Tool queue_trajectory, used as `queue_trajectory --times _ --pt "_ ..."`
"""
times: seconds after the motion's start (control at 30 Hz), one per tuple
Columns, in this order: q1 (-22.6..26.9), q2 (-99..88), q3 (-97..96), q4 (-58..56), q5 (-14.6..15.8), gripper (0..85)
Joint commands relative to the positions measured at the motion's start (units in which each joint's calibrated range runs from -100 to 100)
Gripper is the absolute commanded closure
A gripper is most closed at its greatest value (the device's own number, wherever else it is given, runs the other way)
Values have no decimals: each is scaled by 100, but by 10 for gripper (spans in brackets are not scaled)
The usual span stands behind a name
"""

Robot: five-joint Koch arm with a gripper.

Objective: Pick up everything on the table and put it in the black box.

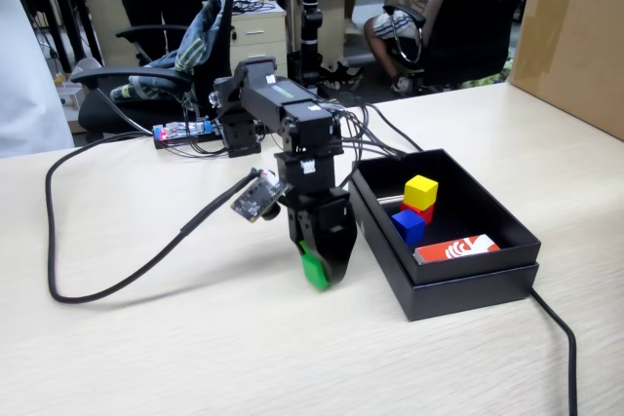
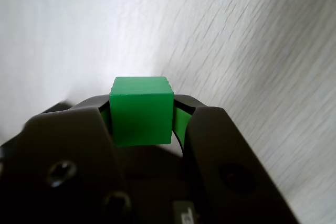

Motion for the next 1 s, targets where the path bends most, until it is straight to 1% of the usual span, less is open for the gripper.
queue_trajectory --times 0.0,0.03,0.1,0.23,0.33,0.6,0.93,0.97 --pt "244 -2226 175 175 137 823" --pt "420 -2789 193 175 210 823" --pt "640 -2995 247 175 298 822" --pt "957 -2789 265 175 474 822" --pt "1089 -2295 247 175 601 822" --pt "1138 -1171 93 175 752 821" --pt "1172 -689 -297 175 796 813" --pt "1177 -654 -324 175 801 794"
